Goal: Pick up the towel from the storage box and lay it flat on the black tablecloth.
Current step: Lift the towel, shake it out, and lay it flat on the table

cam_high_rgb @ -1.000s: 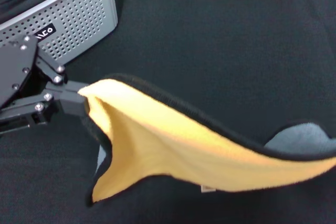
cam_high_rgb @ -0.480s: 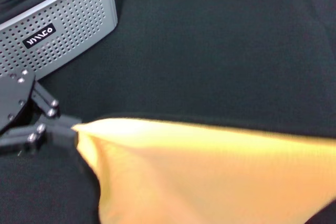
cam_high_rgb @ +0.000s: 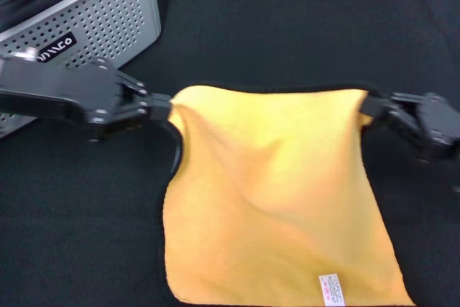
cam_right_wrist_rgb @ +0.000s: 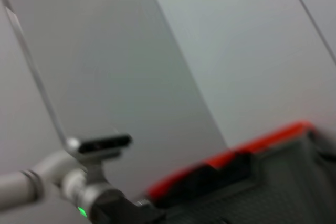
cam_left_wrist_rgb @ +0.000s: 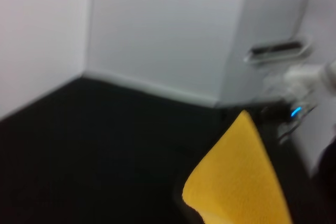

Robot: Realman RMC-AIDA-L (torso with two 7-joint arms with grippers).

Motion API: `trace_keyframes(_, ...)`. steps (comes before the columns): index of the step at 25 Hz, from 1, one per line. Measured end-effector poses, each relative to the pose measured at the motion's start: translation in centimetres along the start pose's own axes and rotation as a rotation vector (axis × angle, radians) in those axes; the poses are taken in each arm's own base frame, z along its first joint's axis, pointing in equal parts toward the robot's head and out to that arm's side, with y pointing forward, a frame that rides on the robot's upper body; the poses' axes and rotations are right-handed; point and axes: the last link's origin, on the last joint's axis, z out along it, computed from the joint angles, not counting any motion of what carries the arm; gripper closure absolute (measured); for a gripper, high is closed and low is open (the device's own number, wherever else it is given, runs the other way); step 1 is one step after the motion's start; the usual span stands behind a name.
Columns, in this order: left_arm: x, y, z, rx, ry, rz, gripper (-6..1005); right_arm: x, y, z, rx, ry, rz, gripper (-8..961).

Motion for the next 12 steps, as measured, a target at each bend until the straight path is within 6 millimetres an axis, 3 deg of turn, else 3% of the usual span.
trace_keyframes(4,-1.2,-2.2,2.4,0.127,-0.108,-0.019,989,0.8,-2.6,1.5,0.138,0.090,-0.037,872)
trace_keyframes(12,-1.7,-4.4,6.2,0.225,-0.241,0.005,989,0.7,-5.3,1.0,0.317,0.118,-0.130,868)
